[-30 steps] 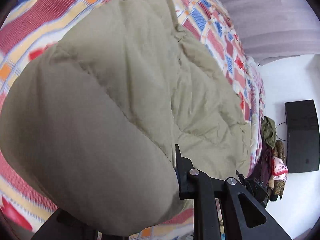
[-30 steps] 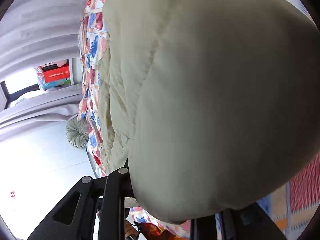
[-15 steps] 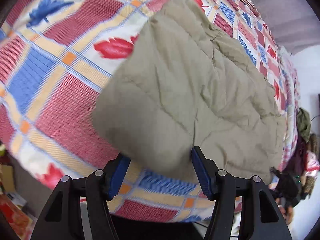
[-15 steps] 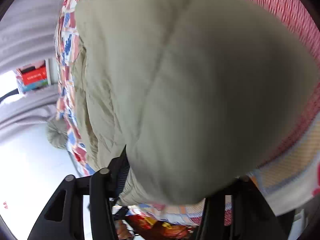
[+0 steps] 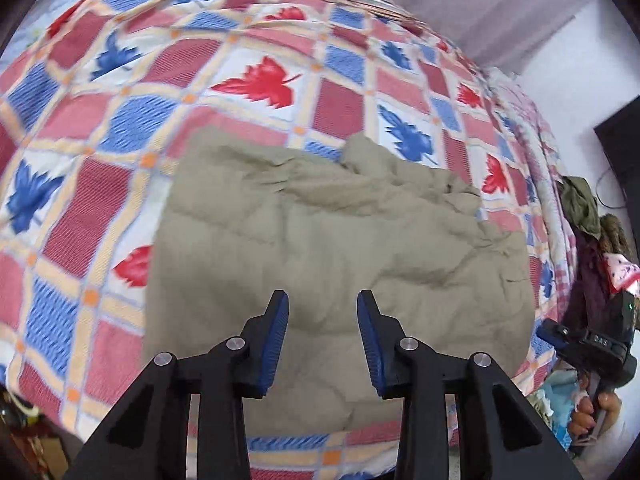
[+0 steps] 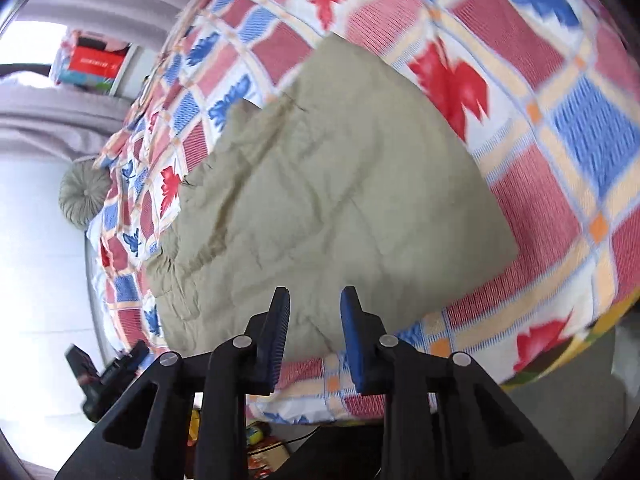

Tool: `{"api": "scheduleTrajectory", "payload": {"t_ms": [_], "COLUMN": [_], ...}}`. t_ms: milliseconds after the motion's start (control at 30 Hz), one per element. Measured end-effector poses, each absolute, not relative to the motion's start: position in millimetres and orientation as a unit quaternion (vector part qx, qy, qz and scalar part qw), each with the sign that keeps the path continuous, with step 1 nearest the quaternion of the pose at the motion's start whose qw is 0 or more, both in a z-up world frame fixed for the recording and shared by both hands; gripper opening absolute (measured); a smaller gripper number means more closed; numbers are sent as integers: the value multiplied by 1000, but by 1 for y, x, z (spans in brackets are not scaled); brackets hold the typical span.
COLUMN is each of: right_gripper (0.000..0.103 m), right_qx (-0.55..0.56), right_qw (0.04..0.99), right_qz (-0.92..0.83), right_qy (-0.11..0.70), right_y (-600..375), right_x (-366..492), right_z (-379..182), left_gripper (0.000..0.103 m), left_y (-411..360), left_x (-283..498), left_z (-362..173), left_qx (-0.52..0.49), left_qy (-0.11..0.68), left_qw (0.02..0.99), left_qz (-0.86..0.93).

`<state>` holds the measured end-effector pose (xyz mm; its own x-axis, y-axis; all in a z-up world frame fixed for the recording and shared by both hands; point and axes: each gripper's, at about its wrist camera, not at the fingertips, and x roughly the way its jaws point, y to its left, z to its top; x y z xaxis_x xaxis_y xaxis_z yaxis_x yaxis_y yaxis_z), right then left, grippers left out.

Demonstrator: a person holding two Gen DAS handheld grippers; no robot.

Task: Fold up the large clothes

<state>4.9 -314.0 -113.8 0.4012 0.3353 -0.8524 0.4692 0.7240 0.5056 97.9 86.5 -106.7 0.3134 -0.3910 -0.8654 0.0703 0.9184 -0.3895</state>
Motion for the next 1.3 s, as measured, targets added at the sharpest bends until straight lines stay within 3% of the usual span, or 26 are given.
{"api": "scheduleTrajectory", "payload": {"t_ms": [167, 367, 467, 600, 967, 1100, 1300], "right_gripper": [29, 29, 29, 15, 11, 8, 8], "right_qx": [312, 246, 213, 220, 189, 248, 228], "right_qw": [781, 799, 796, 789, 805, 786, 783], "right_qz": [10, 56, 47, 33, -67, -119, -149], "right_qy": [541, 546, 564, 572, 558, 553, 559], "right_y": [-285, -235, -223, -225, -326, -376, -393], "right_x": [59, 126, 150, 162, 149, 135, 121], "right_z": [-124, -161, -199, -238, -202, -201, -209], "left_gripper": [38, 38, 38, 38, 38, 38, 39], "left_y": [7, -35, -31, -30, 67, 84, 81], "left_x": [140, 184, 199, 210, 236, 233, 242], "left_z": [-125, -192, -223, -230, -215, -211, -237], "left_qx": [-125, -74, -84, -77, -49, -18, 8], "left_qy": [552, 559, 567, 573, 552, 549, 556], "left_qw": [799, 810, 806, 801, 832, 835, 831], "left_qz": [-202, -164, -147, -156, -23, -1, 9]}}
